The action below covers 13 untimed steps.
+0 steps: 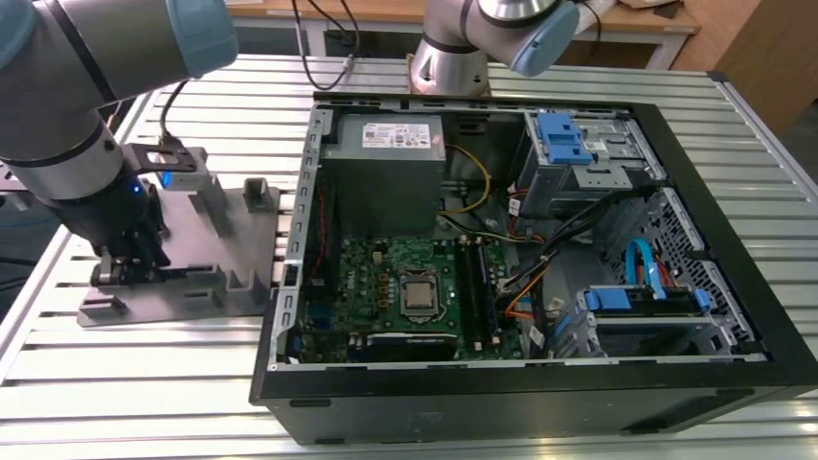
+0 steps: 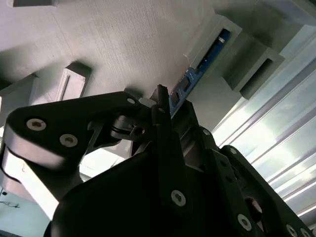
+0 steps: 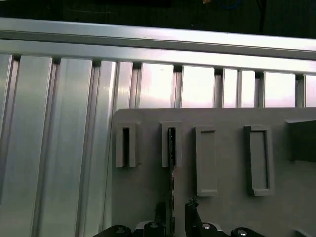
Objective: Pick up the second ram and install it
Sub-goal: 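Pick up the second ram and move it above second insertion slot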
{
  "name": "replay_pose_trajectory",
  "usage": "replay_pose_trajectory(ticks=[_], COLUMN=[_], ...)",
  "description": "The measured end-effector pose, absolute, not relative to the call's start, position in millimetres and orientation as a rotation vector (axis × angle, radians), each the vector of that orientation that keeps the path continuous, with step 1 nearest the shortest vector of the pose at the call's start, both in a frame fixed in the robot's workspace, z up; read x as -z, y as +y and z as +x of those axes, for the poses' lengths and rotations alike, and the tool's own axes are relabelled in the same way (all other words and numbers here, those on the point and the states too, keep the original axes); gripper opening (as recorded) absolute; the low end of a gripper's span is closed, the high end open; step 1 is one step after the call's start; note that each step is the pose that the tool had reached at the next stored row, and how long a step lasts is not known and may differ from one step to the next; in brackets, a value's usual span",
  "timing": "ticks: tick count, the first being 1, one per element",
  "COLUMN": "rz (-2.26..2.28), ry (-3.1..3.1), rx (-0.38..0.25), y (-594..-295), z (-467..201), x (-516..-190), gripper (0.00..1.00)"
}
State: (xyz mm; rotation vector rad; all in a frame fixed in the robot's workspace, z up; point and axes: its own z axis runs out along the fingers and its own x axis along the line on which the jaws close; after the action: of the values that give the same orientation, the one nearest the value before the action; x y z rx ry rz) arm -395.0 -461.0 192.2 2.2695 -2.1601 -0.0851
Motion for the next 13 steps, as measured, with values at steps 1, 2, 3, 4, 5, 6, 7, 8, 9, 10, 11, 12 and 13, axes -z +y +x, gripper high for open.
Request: replay_pose_trajectory(ticks=[1, 2, 3, 4, 5, 6, 7, 8, 9, 10, 11, 12, 13], rz=[2.27, 2.27, 2.27, 2.27, 2.27, 2.27, 2.27, 2.27, 2.27, 2.27, 2.27, 2.27, 2.27], ry=[-2.16, -2.16, -2.16, -2.16, -2.16, -2.16, -2.16, -2.161, -2.161, -2.161, -2.161, -2.161, -2.161], rx=[0.085, 0.086, 0.086, 0.086, 0.086, 0.086, 0.086, 0.087, 0.087, 0.087, 0.087, 0.087, 0.087], y=[-461.1, -461.1, -461.1, -461.0, -461.0, -461.0, -461.0, -461.0, -461.0, -461.0, -461.1, -461.0, -461.0], z=[-395.0, -395.0, -395.0, -395.0, -395.0, -395.0, -395.0, -395.0, -394.9, -395.0, -394.9, -395.0, -395.0], x=[-191.2, -191.3, -191.3, -191.3, -191.2, -191.2, -191.2, -191.2, -191.2, -191.2, -191.2, -191.2, -191.2], gripper=[0.27, 0.27, 0.27, 0.27, 0.27, 0.27, 0.27, 0.26, 0.2, 0.2, 0.13, 0.13, 0.11])
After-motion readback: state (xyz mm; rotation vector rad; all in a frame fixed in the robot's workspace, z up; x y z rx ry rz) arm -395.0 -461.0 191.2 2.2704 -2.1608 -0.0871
